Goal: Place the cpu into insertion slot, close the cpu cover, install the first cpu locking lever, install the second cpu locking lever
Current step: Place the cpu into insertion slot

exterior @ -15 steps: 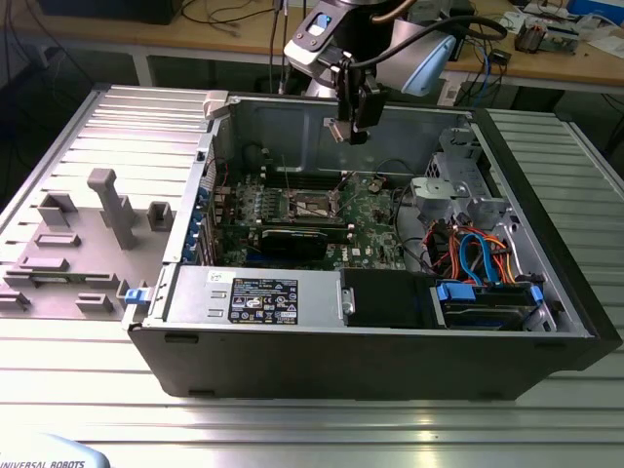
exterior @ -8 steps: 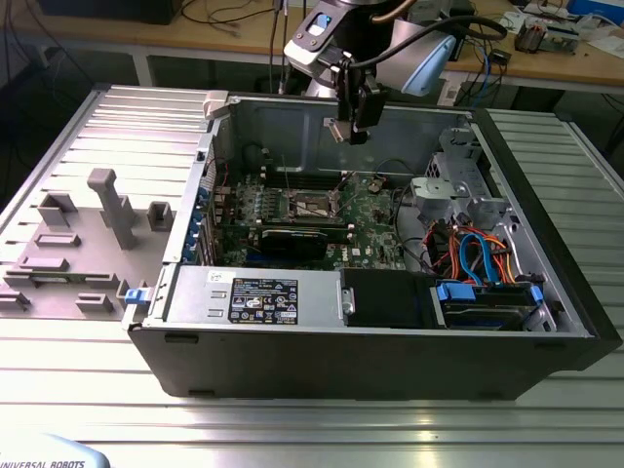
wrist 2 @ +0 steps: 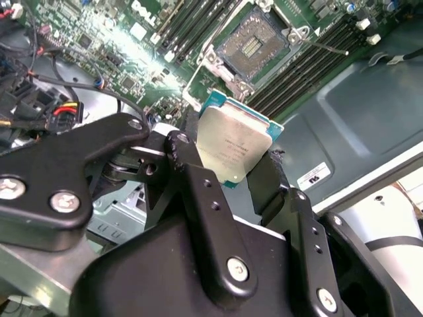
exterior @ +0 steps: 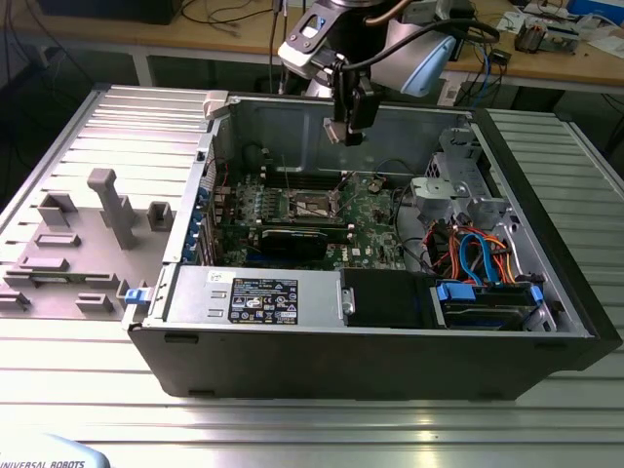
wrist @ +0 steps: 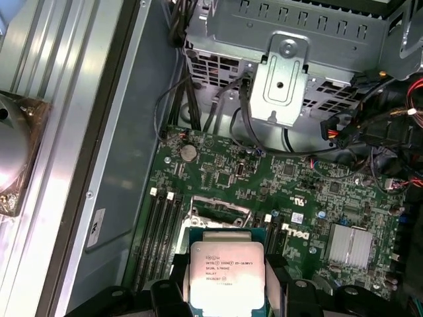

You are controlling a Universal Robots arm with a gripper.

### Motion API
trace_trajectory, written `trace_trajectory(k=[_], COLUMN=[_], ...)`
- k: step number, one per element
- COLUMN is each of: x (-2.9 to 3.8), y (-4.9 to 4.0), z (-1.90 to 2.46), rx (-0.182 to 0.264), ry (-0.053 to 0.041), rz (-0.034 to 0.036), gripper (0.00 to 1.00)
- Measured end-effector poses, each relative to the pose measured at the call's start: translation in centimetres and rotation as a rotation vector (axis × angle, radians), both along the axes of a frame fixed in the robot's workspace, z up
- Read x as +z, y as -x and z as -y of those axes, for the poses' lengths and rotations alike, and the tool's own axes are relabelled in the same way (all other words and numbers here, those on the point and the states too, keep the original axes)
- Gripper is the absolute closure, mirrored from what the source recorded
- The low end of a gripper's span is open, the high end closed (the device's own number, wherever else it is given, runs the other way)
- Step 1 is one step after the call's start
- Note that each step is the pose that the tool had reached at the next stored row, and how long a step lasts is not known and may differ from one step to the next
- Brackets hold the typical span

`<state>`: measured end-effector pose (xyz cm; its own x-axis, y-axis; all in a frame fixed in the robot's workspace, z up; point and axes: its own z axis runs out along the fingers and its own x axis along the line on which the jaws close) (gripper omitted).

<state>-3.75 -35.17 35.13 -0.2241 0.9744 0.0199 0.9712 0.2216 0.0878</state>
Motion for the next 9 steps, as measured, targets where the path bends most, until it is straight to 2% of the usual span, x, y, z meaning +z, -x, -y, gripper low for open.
trace_trajectory(k=[3, 5, 9], x=[-0.55, -1.07, -1.61], y=[0.14, 0.18, 0.32], z=[-0.01, -0.05, -0.09], rx=[-0.020, -0.051, -0.086], ry=[0.0002, 0.0001, 0.0000], rz=[0.0000, 0.0000, -0.0002], gripper=[0.46, 0.46, 0.46])
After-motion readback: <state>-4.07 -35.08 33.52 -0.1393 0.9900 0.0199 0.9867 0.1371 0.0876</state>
